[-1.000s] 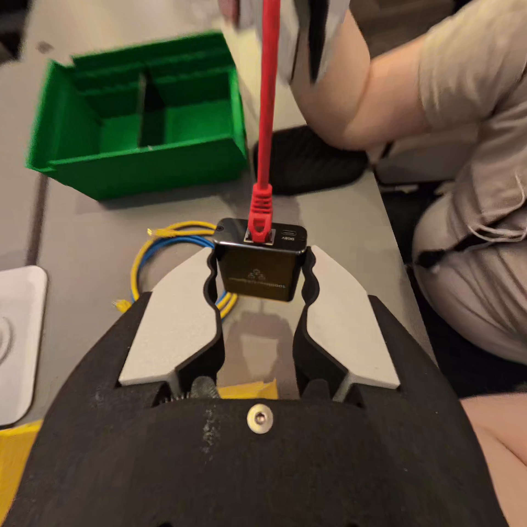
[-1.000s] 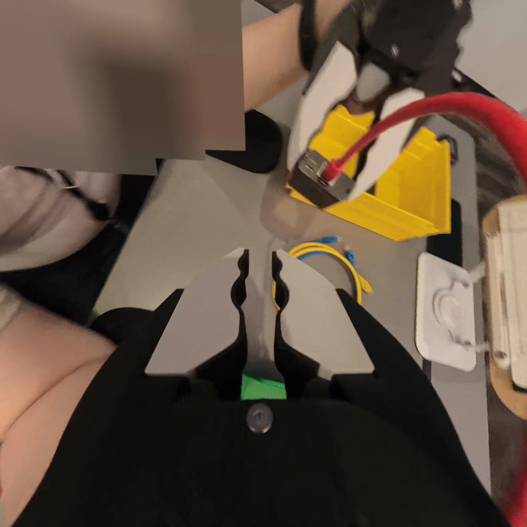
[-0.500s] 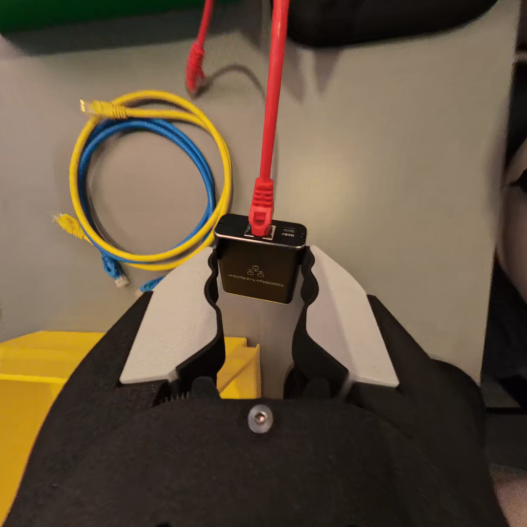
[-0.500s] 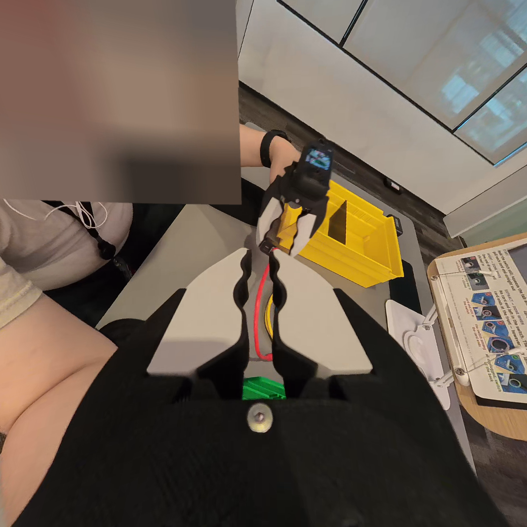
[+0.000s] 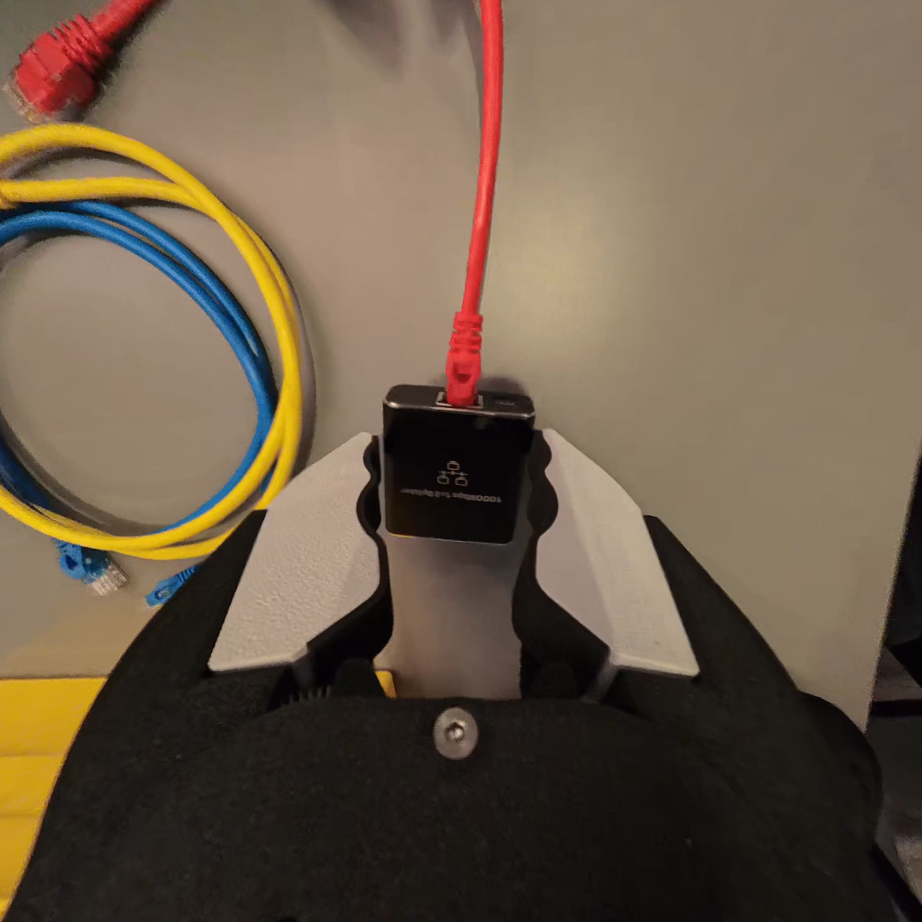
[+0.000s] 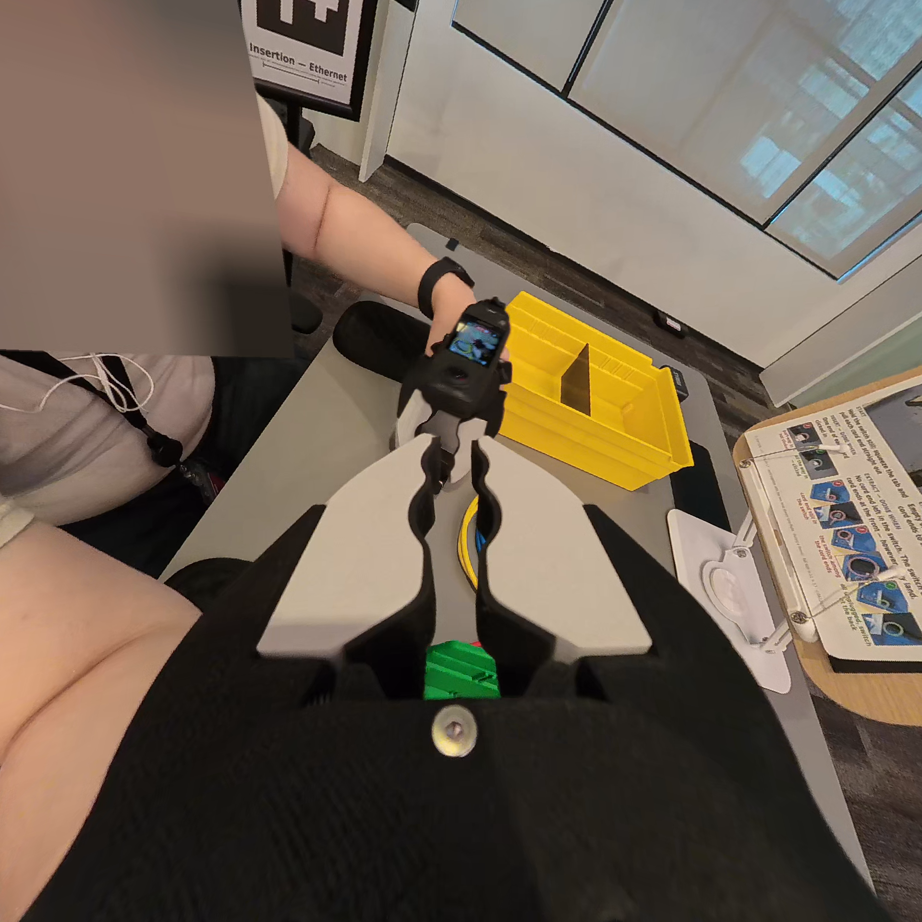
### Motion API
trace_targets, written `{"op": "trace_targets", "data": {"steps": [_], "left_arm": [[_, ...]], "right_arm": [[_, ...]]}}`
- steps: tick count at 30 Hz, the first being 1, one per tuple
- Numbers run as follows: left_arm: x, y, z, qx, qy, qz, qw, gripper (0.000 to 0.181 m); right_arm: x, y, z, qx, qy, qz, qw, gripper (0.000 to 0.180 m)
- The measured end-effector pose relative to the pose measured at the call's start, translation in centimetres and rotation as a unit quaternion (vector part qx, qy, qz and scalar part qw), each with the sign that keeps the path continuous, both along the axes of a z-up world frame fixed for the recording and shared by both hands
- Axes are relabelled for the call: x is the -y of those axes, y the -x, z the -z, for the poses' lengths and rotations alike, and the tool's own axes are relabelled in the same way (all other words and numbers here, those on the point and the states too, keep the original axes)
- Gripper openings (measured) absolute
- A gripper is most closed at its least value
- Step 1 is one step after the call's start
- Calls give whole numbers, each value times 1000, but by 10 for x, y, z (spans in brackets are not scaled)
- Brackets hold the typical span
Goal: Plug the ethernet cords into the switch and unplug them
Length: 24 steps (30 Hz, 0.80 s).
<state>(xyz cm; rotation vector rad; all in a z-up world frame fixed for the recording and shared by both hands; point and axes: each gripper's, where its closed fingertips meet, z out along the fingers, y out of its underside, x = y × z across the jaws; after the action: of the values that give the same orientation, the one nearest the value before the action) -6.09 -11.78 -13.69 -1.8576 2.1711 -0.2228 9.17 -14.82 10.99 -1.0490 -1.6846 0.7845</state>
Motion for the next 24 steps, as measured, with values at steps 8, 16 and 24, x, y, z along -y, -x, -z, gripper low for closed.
{"op": "trace_targets", "data": {"steps": [8,16,24], "left_arm": [[-110,-31,-88,133,-12,-148,980,57],[-222,-3,-44,-14,-41,-313,949,40],[-244,-4,5,-57,44,-383,921,37]], "right_arm": [[-3,-11,0,-13,-4,8,1000,12],[-12,-20,0,-26,1,24,999,12],[-15,-23,0,-30,5,27,999,12]]}}
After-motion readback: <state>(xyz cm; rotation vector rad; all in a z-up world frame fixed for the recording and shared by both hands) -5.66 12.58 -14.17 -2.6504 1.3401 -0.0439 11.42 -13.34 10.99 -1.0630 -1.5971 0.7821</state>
